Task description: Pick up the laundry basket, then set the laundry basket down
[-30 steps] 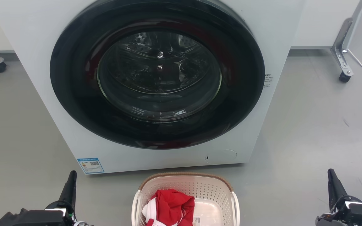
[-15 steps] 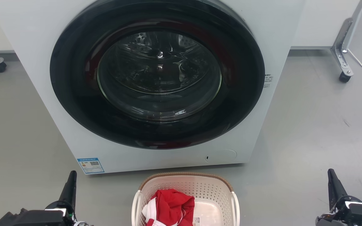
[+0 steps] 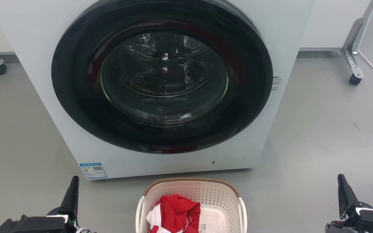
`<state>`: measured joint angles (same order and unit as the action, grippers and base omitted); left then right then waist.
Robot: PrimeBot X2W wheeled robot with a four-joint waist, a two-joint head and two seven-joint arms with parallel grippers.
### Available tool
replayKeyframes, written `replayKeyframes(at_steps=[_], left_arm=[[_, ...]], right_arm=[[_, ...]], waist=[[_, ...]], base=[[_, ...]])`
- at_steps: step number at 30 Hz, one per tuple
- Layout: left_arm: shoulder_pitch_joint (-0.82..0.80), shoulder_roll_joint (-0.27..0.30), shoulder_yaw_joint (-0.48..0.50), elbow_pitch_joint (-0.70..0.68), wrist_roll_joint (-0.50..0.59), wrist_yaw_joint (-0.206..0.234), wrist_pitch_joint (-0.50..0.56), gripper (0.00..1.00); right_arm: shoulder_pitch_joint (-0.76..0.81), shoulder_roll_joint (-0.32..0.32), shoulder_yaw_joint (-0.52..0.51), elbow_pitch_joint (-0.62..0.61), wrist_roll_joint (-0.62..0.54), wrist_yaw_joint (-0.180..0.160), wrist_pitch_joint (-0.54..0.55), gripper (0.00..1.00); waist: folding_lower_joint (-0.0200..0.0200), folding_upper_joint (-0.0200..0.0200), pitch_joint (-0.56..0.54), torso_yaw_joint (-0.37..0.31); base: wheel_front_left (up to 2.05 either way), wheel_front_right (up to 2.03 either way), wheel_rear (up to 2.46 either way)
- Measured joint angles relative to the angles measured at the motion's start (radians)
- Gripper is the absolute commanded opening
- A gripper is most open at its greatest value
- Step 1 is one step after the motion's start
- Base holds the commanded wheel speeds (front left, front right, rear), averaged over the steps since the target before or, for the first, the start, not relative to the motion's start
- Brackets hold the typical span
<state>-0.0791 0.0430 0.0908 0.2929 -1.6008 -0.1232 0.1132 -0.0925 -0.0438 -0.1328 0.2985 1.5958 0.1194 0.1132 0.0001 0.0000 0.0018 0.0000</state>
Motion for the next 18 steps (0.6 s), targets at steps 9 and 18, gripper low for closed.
replayKeyframes(at_steps=[9,18], left_arm=[[0.0,0.0,0.0,0.0,0.0,0.0,0.0,0.0],[0.0,0.0,0.0,0.0,0.0,0.0,0.0,0.0]], right_arm=[[0.0,0.0,0.0,0.0,0.0,0.0,0.0,0.0],[0.0,0.0,0.0,0.0,0.0,0.0,0.0,0.0]], waist=[[0.0,0.0,0.0,0.0],[0.0,0.0,0.0,0.0]], base=[[0.0,0.0,0.0],[0.0,0.0,0.0]])
